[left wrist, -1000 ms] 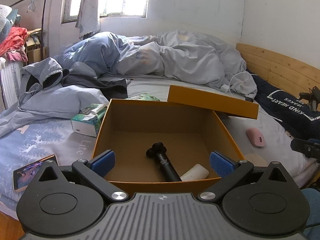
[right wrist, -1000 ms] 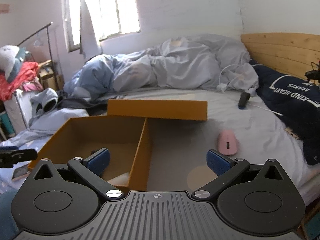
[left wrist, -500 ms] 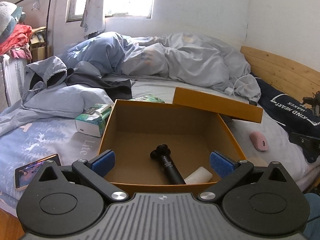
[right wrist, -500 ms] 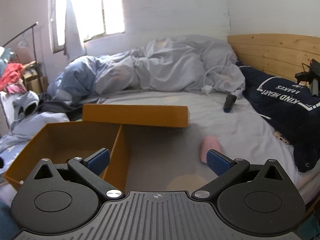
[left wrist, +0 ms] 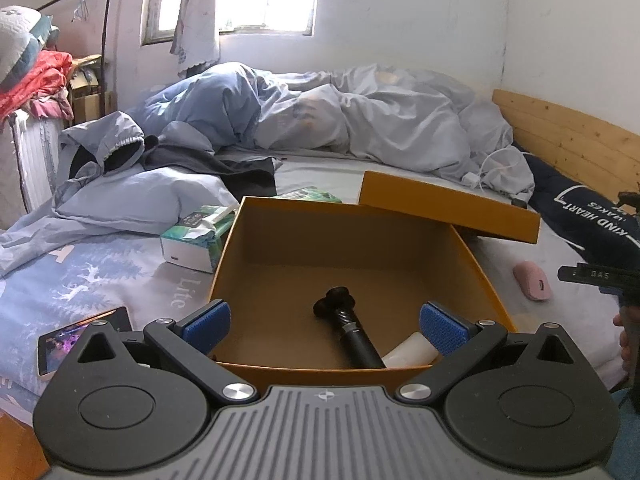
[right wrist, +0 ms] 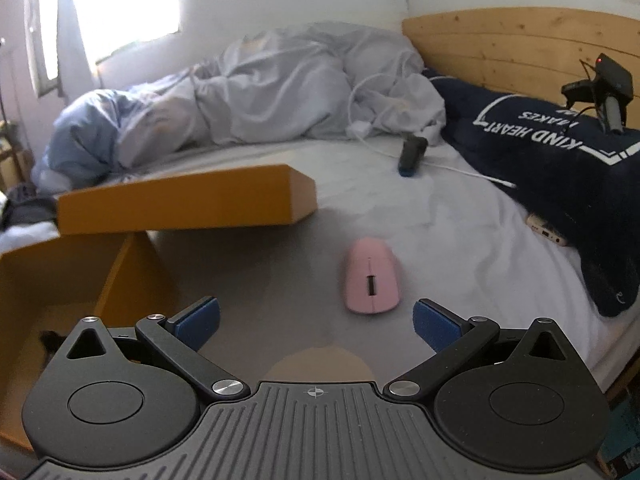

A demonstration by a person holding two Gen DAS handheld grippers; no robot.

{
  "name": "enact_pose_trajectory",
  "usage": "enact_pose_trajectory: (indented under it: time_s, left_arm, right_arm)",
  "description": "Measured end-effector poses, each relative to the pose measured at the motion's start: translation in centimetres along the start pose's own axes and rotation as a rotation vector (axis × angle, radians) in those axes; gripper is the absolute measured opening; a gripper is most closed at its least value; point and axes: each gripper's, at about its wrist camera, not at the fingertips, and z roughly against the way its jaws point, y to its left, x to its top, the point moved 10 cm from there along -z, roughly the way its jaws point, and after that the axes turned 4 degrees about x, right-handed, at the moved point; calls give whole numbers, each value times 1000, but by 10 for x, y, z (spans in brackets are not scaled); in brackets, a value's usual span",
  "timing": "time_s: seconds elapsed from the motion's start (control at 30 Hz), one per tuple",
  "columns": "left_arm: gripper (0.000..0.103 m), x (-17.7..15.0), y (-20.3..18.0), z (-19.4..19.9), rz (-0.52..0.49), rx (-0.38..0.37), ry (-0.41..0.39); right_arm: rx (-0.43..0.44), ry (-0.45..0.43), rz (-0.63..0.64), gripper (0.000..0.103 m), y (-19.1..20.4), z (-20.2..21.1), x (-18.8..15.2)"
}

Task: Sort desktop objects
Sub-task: 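Lower the right gripper over the pink mouse and close on it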

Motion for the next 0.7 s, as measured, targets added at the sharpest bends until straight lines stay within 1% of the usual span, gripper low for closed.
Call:
enact_pose_trajectory:
  time_s: [0.4, 0.7]
  left_arm:
    - [103, -6, 6, -12, 0, 35, 25]
    - [103, -10, 0, -18, -24, 39, 32]
  right_arm:
    - [-35, 40, 30, 103, -18, -52, -6]
    - [-53, 32, 48, 103, -27, -83, -3]
